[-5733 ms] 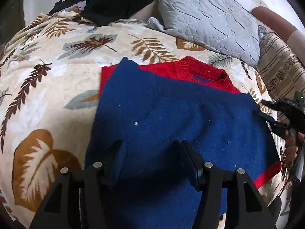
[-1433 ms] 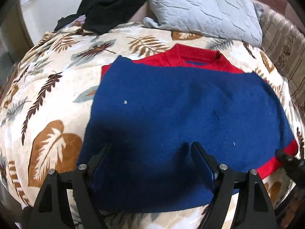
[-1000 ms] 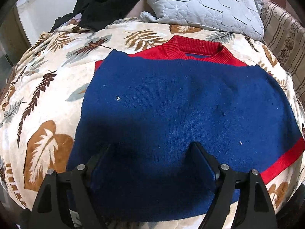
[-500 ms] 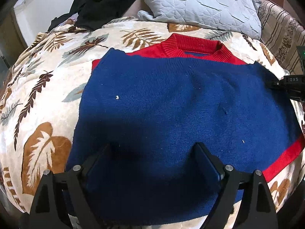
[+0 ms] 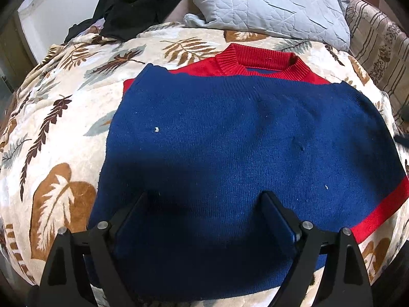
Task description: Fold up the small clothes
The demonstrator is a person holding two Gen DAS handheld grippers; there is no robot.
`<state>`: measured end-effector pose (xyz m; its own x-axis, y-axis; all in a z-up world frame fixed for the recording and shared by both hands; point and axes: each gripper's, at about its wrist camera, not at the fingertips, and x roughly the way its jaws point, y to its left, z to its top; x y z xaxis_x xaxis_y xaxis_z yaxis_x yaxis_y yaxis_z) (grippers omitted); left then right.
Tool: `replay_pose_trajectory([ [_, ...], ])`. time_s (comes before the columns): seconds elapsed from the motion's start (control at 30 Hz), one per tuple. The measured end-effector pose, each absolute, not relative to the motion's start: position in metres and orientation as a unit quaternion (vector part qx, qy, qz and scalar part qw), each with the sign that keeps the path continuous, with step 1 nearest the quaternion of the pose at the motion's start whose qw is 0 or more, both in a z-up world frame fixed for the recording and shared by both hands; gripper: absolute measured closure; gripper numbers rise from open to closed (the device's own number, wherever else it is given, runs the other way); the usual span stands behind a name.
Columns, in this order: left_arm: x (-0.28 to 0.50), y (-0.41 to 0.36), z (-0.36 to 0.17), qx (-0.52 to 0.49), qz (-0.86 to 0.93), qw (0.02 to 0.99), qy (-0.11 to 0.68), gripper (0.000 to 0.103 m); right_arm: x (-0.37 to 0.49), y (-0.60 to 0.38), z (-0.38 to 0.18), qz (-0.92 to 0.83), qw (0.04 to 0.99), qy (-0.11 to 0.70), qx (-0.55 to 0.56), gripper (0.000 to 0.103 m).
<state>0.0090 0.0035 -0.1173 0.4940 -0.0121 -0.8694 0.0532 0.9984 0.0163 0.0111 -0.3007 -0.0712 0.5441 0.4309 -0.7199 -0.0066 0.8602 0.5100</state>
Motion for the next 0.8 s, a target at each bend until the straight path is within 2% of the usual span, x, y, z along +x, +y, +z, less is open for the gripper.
replay_pose_trajectory([
  [0.07, 0.009, 0.004, -0.118, 0.021, -0.021, 0.863, 0.503, 0.013, 0.001, -0.284, -0.086, 0.201, 0.811, 0.479, 0.269, 0.025],
  [0.13, 0.010, 0.005, -0.117, 0.021, -0.022, 0.863, 0.505, 0.013, -0.002, -0.281, -0.106, 0.187, 0.805, 0.500, 0.260, 0.026],
  [0.17, 0.009, 0.004, -0.117, 0.023, -0.022, 0.862, 0.507, 0.013, 0.001, -0.290, -0.120, 0.139, 0.807, 0.514, 0.255, 0.033],
  [0.2, 0.009, 0.005, -0.117, 0.024, -0.023, 0.861, 0.508, 0.013, 0.000, -0.304, -0.129, 0.121, 0.798, 0.511, 0.295, 0.040],
  [0.23, 0.008, 0.005, -0.117, 0.024, -0.024, 0.861, 0.508, 0.013, -0.005, -0.312, -0.125, 0.117, 0.795, 0.499, 0.325, 0.043],
  [0.33, 0.008, 0.004, -0.118, 0.026, -0.020, 0.862, 0.506, 0.012, -0.023, -0.303, -0.091, 0.113, 0.833, 0.462, 0.282, 0.030],
  [0.4, 0.007, 0.002, -0.119, 0.027, -0.016, 0.863, 0.505, 0.012, -0.031, -0.289, -0.086, 0.161, 0.827, 0.458, 0.281, 0.026],
  [0.5, 0.006, 0.003, -0.118, 0.027, -0.020, 0.860, 0.509, 0.012, -0.026, -0.284, -0.114, 0.133, 0.821, 0.495, 0.253, 0.026],
  [0.53, 0.005, 0.003, -0.118, 0.029, -0.023, 0.859, 0.511, 0.012, -0.025, -0.291, -0.130, 0.100, 0.808, 0.515, 0.267, 0.032],
  [0.6, 0.004, 0.005, -0.119, 0.027, -0.028, 0.859, 0.510, 0.012, -0.034, -0.294, -0.119, 0.106, 0.816, 0.487, 0.294, 0.031],
  [0.7, 0.003, 0.003, -0.120, 0.029, -0.020, 0.860, 0.508, 0.012, -0.049, -0.281, -0.098, 0.136, 0.828, 0.470, 0.276, 0.031],
  [0.8, 0.003, 0.003, -0.121, 0.029, -0.022, 0.861, 0.507, 0.012, -0.067, -0.276, -0.106, 0.170, 0.805, 0.473, 0.314, 0.030],
])
